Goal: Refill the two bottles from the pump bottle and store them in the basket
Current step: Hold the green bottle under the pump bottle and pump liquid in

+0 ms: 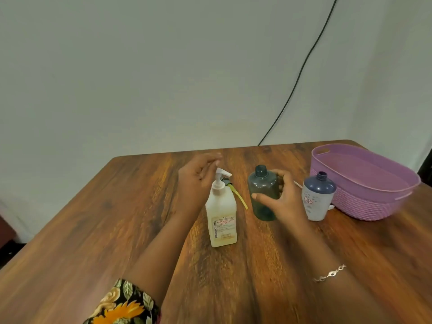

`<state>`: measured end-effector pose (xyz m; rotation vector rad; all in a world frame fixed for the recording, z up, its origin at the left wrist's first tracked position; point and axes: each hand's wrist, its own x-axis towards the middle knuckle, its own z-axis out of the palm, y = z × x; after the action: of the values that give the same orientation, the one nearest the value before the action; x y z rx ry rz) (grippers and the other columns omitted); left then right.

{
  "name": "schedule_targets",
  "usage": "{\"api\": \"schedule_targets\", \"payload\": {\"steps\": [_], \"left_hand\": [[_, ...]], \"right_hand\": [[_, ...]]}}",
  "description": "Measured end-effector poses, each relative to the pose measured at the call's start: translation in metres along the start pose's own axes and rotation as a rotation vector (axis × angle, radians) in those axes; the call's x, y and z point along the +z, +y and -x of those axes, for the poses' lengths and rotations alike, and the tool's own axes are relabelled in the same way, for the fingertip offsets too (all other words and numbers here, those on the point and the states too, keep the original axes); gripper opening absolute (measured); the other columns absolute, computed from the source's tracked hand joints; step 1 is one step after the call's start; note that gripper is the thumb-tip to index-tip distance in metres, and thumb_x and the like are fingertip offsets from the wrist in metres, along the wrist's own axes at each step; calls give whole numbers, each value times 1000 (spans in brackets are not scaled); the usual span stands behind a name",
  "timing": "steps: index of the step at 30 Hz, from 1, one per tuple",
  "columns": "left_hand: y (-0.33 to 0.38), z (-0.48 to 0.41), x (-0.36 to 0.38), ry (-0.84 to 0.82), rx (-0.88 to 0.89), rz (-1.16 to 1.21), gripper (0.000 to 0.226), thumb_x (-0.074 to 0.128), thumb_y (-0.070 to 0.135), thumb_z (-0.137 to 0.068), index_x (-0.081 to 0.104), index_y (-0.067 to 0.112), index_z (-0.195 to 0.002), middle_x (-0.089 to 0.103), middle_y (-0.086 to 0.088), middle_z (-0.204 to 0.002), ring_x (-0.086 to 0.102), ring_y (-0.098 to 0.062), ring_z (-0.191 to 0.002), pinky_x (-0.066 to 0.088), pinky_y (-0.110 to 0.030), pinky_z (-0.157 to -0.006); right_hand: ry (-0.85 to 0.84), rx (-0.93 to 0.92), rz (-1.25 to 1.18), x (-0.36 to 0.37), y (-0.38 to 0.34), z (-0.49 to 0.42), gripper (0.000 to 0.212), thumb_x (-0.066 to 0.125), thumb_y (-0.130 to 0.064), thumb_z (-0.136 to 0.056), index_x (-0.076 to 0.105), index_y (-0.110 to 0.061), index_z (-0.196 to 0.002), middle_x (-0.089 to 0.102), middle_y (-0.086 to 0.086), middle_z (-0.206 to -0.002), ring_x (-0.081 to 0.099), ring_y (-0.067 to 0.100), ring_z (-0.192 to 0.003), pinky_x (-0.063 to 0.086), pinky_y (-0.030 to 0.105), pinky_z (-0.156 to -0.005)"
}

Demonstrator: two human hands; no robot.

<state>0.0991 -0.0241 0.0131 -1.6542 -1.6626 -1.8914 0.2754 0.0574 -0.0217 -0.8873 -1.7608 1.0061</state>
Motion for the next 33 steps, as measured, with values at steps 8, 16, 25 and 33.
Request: {"api": "schedule_targets", "payload": {"steps": [8,16,25,33], "left_hand": [[6,21,-9,-164,184,-375,25,60,1,-83,69,6,-105,68,-6,-109,64,-18,-98,54,-33,-82],[9,28,-8,-285,294,-648,45,72,-9,-68,64,0,-111,64,-13,-112,61,-31,-104,43,-42,-95],[16,30,2,-293,272,-747,53,77,-10,-55,65,-1,-106,63,-12,-101,62,-31,-99,53,-40,-85],[25,25,4,-274,146,-665,42,57,-4,-79,57,3,-120,54,-9,-118,50,-22,-110,40,-18,-75]], "right_hand": [[-48,-2,41,10,-16,22,65,81,-19,-67,41,-28,-119,47,-12,-114,45,9,-105,40,26,-84],[-43,-34,167,20,-19,29,62,80,-24,-67,41,-29,-115,46,-12,-113,44,6,-100,36,18,-74],[-52,-10,243,21,-18,26,65,80,-32,-67,42,-26,-120,52,-6,-120,45,8,-101,38,24,-79],[-101,0,257,17,-21,23,64,80,-31,-68,41,-28,-119,53,-5,-120,48,11,-105,41,25,-81]]}}
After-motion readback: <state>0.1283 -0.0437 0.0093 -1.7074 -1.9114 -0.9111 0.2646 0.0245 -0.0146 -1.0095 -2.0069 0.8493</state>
